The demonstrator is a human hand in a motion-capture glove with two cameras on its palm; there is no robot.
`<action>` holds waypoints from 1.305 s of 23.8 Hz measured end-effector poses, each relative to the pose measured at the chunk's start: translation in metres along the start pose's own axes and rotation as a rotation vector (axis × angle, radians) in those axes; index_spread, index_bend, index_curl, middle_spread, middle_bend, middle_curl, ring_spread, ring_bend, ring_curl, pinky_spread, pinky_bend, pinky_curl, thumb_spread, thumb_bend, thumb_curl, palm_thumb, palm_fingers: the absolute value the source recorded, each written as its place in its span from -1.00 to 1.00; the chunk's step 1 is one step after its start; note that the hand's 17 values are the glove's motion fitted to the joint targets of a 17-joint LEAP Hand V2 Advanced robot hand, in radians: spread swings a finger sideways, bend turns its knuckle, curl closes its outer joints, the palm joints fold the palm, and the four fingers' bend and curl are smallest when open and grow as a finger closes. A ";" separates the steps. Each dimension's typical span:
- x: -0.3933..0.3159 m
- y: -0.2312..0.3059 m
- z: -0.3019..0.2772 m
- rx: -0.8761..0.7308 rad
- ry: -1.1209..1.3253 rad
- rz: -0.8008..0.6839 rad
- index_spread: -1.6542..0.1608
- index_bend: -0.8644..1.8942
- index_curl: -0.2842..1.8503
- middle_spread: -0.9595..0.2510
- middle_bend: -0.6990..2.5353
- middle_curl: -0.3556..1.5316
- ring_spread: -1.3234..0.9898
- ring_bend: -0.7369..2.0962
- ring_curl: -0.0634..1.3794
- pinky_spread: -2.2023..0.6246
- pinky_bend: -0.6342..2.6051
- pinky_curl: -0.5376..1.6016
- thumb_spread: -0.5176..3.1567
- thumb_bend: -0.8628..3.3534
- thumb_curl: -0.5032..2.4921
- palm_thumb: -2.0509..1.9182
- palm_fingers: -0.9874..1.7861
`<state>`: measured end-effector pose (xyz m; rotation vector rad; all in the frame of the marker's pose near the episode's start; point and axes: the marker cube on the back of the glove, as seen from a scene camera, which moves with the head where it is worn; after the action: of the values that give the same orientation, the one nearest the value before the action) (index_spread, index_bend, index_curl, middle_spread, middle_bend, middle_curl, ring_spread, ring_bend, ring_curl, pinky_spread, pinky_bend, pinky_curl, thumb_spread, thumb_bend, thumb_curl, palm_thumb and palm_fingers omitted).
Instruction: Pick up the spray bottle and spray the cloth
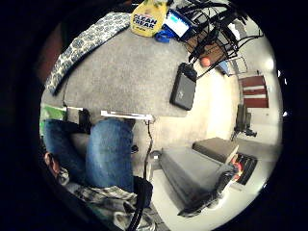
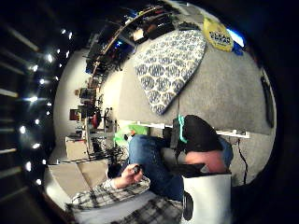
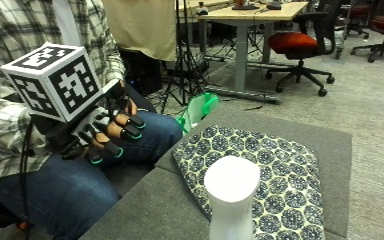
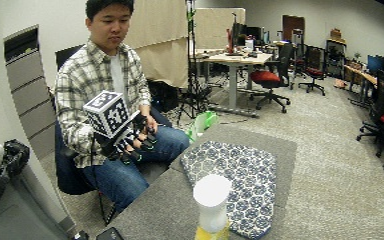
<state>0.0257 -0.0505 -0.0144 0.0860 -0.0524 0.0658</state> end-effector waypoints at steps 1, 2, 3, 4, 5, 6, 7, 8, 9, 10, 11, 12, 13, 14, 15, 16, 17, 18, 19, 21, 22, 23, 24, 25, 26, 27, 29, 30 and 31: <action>0.003 -0.007 -0.001 0.008 -0.007 0.010 0.43 -0.26 -0.54 0.46 -0.47 -0.48 0.27 -0.24 -0.69 0.69 -0.30 -0.34 -0.14 -0.48 -0.49 0.30 -0.20; 0.006 -0.014 -0.002 0.015 -0.011 0.018 0.44 -0.26 -0.54 0.46 -0.47 -0.48 0.27 -0.23 -0.68 0.70 -0.30 -0.34 -0.14 -0.49 -0.48 0.31 -0.20; 0.010 -0.020 -0.002 0.020 -0.014 0.025 0.44 -0.27 -0.54 0.46 -0.46 -0.47 0.27 -0.22 -0.67 0.70 -0.30 -0.34 -0.13 -0.49 -0.48 0.31 -0.20; 0.013 -0.027 -0.002 0.024 -0.016 0.032 0.44 -0.27 -0.54 0.47 -0.46 -0.47 0.27 -0.22 -0.67 0.70 -0.29 -0.33 -0.13 -0.49 -0.48 0.31 -0.21; 0.016 -0.033 -0.002 0.029 -0.019 0.039 0.44 -0.27 -0.53 0.47 -0.47 -0.47 0.27 -0.21 -0.66 0.70 -0.28 -0.33 -0.12 -0.49 -0.47 0.31 -0.21; 0.020 -0.039 -0.002 0.035 -0.025 0.047 0.44 -0.27 -0.53 0.47 -0.47 -0.46 0.27 -0.21 -0.66 0.70 -0.28 -0.33 -0.12 -0.50 -0.47 0.31 -0.21; 0.023 -0.045 -0.002 0.044 -0.036 0.055 0.45 -0.26 -0.53 0.47 -0.47 -0.46 0.27 -0.20 -0.65 0.70 -0.28 -0.32 -0.12 -0.50 -0.47 0.31 -0.21; 0.027 -0.051 -0.002 0.056 -0.051 0.065 0.45 -0.26 -0.53 0.47 -0.46 -0.46 0.27 -0.20 -0.64 0.70 -0.27 -0.32 -0.11 -0.50 -0.46 0.31 -0.22; 0.031 -0.058 -0.003 0.071 -0.070 0.074 0.45 -0.27 -0.53 0.47 -0.46 -0.45 0.27 -0.20 -0.64 0.70 -0.27 -0.31 -0.11 -0.51 -0.46 0.32 -0.22; 0.035 -0.066 -0.004 0.088 -0.094 0.082 0.45 -0.27 -0.53 0.47 -0.47 -0.45 0.27 -0.19 -0.63 0.70 -0.26 -0.31 -0.11 -0.51 -0.46 0.32 -0.22; 0.039 -0.073 -0.005 0.105 -0.119 0.089 0.45 -0.28 -0.53 0.48 -0.46 -0.44 0.27 -0.18 -0.62 0.70 -0.25 -0.31 -0.10 -0.51 -0.46 0.32 -0.23; 0.043 -0.080 -0.006 0.122 -0.144 0.094 0.45 -0.29 -0.53 0.48 -0.46 -0.44 0.27 -0.18 -0.62 0.70 -0.25 -0.30 -0.10 -0.51 -0.45 0.32 -0.24; 0.046 -0.088 -0.007 0.136 -0.166 0.099 0.46 -0.29 -0.53 0.49 -0.46 -0.44 0.27 -0.17 -0.61 0.70 -0.24 -0.30 -0.10 -0.51 -0.45 0.33 -0.24; 0.050 -0.095 -0.007 0.148 -0.183 0.103 0.46 -0.29 -0.53 0.49 -0.46 -0.43 0.27 -0.17 -0.61 0.70 -0.23 -0.29 -0.10 -0.52 -0.45 0.33 -0.24; 0.053 -0.102 -0.008 0.159 -0.197 0.109 0.47 -0.29 -0.53 0.50 -0.45 -0.43 0.27 -0.17 -0.60 0.70 -0.23 -0.29 -0.10 -0.52 -0.44 0.34 -0.25; 0.055 -0.109 -0.009 0.171 -0.212 0.118 0.47 -0.29 -0.54 0.50 -0.45 -0.42 0.27 -0.17 -0.60 0.69 -0.23 -0.29 -0.10 -0.52 -0.44 0.34 -0.25; 0.058 -0.115 -0.010 0.185 -0.228 0.128 0.47 -0.29 -0.54 0.51 -0.45 -0.42 0.27 -0.16 -0.60 0.69 -0.22 -0.29 -0.10 -0.52 -0.44 0.34 -0.25; 0.060 -0.121 -0.011 0.204 -0.249 0.140 0.47 -0.29 -0.54 0.52 -0.44 -0.41 0.27 -0.16 -0.59 0.69 -0.22 -0.28 -0.10 -0.52 -0.43 0.34 -0.25; 0.063 -0.128 -0.011 0.225 -0.274 0.153 0.48 -0.29 -0.54 0.52 -0.44 -0.40 0.27 -0.16 -0.59 0.69 -0.22 -0.28 -0.10 -0.53 -0.43 0.35 -0.25; 0.068 -0.139 -0.012 0.272 -0.328 0.182 0.48 -0.29 -0.54 0.53 -0.44 -0.39 0.27 -0.15 -0.58 0.69 -0.21 -0.28 -0.10 -0.53 -0.42 0.36 -0.25; 0.071 -0.145 -0.011 0.293 -0.356 0.196 0.49 -0.30 -0.55 0.55 -0.44 -0.39 0.27 -0.15 -0.58 0.69 -0.20 -0.27 -0.11 -0.53 -0.42 0.36 -0.25; 0.073 -0.150 -0.010 0.309 -0.385 0.208 0.50 -0.31 -0.55 0.55 -0.44 -0.39 0.27 -0.14 -0.57 0.69 -0.20 -0.27 -0.11 -0.53 -0.42 0.37 -0.25; 0.074 -0.156 -0.009 0.322 -0.413 0.217 0.50 -0.32 -0.56 0.56 -0.44 -0.38 0.27 -0.12 -0.56 0.69 -0.19 -0.27 -0.12 -0.53 -0.41 0.37 -0.24; 0.076 -0.161 -0.008 0.331 -0.439 0.224 0.51 -0.32 -0.56 0.57 -0.43 -0.37 0.26 -0.12 -0.56 0.69 -0.19 -0.26 -0.12 -0.53 -0.41 0.38 -0.24; 0.078 -0.166 -0.007 0.340 -0.464 0.229 0.51 -0.32 -0.56 0.58 -0.43 -0.37 0.26 -0.11 -0.55 0.68 -0.18 -0.26 -0.12 -0.54 -0.41 0.39 -0.24; 0.080 -0.170 -0.006 0.349 -0.487 0.236 0.52 -0.32 -0.57 0.59 -0.43 -0.36 0.26 -0.10 -0.55 0.68 -0.18 -0.26 -0.13 -0.54 -0.41 0.39 -0.24; 0.084 -0.179 -0.003 0.372 -0.537 0.254 0.52 -0.32 -0.58 0.61 -0.42 -0.35 0.26 -0.09 -0.53 0.68 -0.17 -0.25 -0.13 -0.54 -0.40 0.41 -0.23; 0.086 -0.182 -0.001 0.384 -0.563 0.262 0.53 -0.33 -0.58 0.62 -0.42 -0.35 0.26 -0.08 -0.53 0.68 -0.16 -0.25 -0.14 -0.54 -0.40 0.41 -0.23; 0.088 -0.186 0.000 0.395 -0.589 0.267 0.53 -0.32 -0.58 0.62 -0.41 -0.34 0.26 -0.07 -0.52 0.67 -0.16 -0.25 -0.14 -0.54 -0.39 0.42 -0.23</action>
<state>0.1258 -0.2296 -0.0251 0.4926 -0.6408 0.3162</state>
